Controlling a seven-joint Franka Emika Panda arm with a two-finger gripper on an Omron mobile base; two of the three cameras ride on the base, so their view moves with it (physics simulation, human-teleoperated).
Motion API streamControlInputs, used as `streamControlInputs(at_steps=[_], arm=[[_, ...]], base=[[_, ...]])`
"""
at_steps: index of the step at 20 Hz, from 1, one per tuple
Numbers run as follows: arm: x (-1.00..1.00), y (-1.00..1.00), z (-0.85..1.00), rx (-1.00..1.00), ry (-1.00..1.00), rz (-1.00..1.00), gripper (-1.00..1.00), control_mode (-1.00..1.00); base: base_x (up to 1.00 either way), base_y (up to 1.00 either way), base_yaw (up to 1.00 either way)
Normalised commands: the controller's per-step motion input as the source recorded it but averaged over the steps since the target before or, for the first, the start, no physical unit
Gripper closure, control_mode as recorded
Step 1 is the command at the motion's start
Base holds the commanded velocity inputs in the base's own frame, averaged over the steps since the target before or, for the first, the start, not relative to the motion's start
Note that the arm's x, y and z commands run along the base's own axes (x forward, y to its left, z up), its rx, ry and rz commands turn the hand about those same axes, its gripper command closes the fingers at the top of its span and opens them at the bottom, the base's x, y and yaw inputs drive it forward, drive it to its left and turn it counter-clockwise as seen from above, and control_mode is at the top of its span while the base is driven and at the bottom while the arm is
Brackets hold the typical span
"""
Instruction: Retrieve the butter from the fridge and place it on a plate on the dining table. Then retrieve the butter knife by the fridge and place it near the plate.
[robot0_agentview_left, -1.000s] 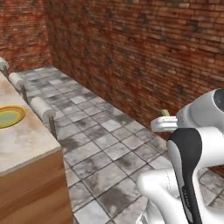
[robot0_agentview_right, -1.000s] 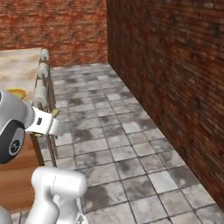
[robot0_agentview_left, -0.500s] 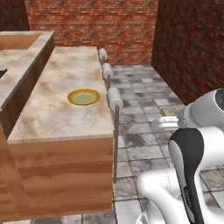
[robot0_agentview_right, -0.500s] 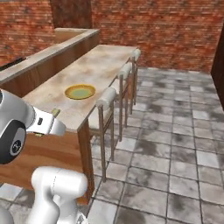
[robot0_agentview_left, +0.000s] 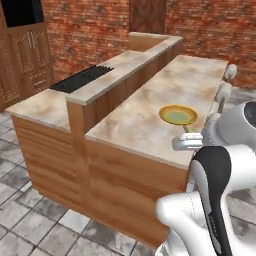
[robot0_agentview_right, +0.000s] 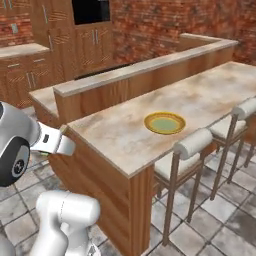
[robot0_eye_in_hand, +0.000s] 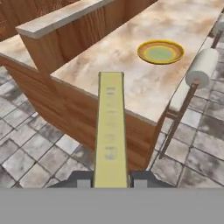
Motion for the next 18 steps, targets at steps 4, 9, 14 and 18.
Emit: streamControlInputs(at_steps=[4, 9, 14, 18], arm=[[0.0, 0.0, 0.0, 0.0, 0.0, 0.0, 1.0, 1.0], [0.0, 0.0, 0.0, 0.0, 0.0, 0.0, 1.0, 1.0], [0.0, 0.0, 0.0, 0.0, 0.0, 0.0, 1.0, 1.0], [0.0, 0.0, 0.0, 0.0, 0.0, 0.0, 1.0, 1.0]], base=[[-0.13, -0.66, 0.81], [-0.51, -0.73, 0.72], [-0.05, -0.99, 0.57], [-0.02, -1.0, 0.52]])
